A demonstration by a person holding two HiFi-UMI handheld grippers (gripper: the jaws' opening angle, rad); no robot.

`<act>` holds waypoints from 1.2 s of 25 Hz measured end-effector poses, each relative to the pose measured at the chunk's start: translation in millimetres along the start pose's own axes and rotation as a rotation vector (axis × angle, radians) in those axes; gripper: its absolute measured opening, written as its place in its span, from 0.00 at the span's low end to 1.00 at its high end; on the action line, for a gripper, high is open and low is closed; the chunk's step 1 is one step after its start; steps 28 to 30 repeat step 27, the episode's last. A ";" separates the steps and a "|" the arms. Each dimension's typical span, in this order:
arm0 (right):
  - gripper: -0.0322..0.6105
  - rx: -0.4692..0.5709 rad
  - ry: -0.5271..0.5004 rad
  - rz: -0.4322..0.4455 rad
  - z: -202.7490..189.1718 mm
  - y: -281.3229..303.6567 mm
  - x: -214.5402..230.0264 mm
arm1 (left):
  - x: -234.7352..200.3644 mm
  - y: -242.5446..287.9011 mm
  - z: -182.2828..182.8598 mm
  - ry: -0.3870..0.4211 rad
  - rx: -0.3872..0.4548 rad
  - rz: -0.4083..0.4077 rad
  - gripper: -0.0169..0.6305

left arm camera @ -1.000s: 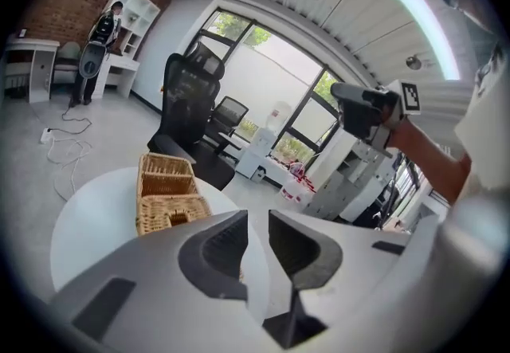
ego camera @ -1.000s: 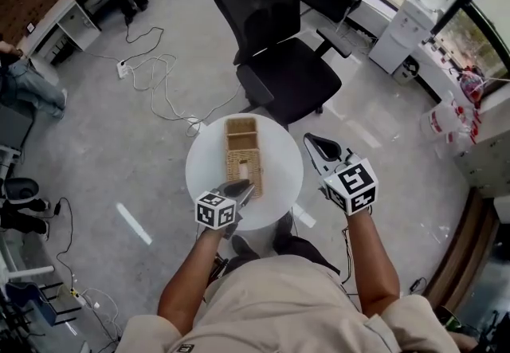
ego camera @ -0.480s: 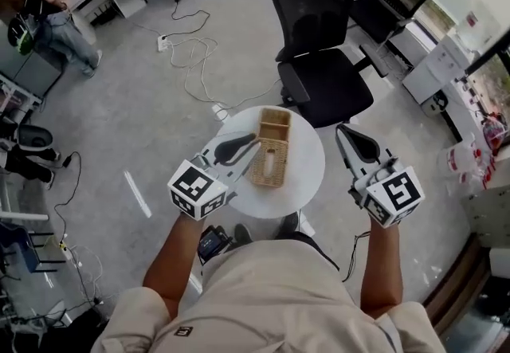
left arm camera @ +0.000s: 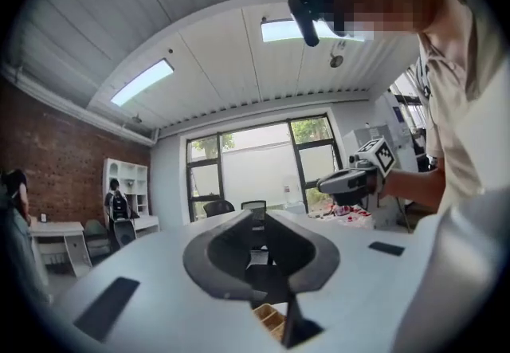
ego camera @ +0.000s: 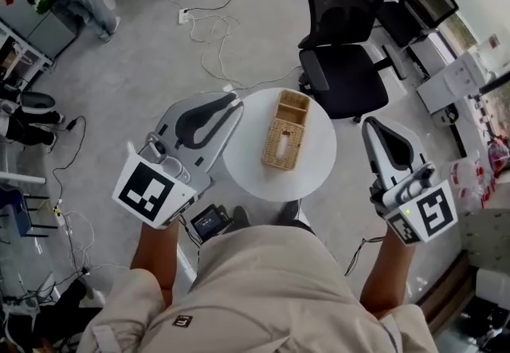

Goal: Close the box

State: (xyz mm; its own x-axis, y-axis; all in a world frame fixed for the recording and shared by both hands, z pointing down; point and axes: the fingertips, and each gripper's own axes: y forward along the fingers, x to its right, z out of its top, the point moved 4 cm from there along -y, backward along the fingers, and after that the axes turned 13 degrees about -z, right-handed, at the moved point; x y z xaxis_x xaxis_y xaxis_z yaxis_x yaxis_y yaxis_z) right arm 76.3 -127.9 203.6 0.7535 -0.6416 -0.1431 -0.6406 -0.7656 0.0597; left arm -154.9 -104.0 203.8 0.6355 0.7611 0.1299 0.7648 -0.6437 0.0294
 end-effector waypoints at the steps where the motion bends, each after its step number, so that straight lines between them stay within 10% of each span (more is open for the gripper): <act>1: 0.04 0.000 -0.008 0.006 2.4 -1.5 -4.7 | 2.2 -8.0 2.8 0.016 -0.024 0.009 0.10; 9: 0.04 0.008 -0.025 0.020 17.6 -13.0 -31.3 | 18.4 -41.0 28.0 0.198 -0.104 0.002 0.10; 30: 0.04 -0.031 -0.018 -0.054 14.2 -51.9 -46.0 | 44.6 -55.5 22.5 0.175 -0.083 -0.057 0.09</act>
